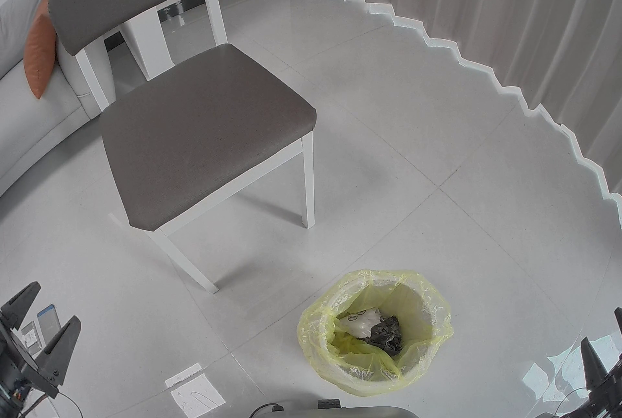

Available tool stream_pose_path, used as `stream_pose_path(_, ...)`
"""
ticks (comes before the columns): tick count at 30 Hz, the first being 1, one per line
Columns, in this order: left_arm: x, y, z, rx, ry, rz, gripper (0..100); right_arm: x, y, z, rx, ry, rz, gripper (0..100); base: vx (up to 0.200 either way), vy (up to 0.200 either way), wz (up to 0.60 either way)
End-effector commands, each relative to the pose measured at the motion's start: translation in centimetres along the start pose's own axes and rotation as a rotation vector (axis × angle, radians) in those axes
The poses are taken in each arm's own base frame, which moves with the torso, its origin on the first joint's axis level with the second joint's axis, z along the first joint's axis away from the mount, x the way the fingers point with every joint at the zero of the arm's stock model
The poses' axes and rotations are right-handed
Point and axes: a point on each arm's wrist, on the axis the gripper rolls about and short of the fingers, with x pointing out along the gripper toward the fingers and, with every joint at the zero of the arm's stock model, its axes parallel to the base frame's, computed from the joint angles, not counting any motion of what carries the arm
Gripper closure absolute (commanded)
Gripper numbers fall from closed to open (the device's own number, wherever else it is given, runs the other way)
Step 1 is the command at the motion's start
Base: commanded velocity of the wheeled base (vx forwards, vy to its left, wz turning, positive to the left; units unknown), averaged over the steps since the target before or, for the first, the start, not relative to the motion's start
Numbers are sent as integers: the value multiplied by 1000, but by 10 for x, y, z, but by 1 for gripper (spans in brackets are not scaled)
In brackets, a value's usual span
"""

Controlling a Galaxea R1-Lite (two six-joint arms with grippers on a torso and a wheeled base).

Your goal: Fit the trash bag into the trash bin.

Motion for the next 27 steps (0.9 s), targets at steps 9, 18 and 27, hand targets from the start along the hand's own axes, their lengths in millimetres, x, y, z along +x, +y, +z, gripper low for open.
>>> stream_pose_path(9, -32, 0, -65, 1, -64, 134, 0, -3, 2, -12, -51, -30, 64, 0, 0, 0, 0)
stream_pose_path(18, -37, -2, -74, 38, -67, 195, 0, -2, 0, -12, -70, -37, -16, 0, 0, 0, 0)
stream_pose_path(27, -38, -4, -75, 47, -86, 179, 0, -2, -1, -12, -124, -50, -44, 0, 0, 0, 0)
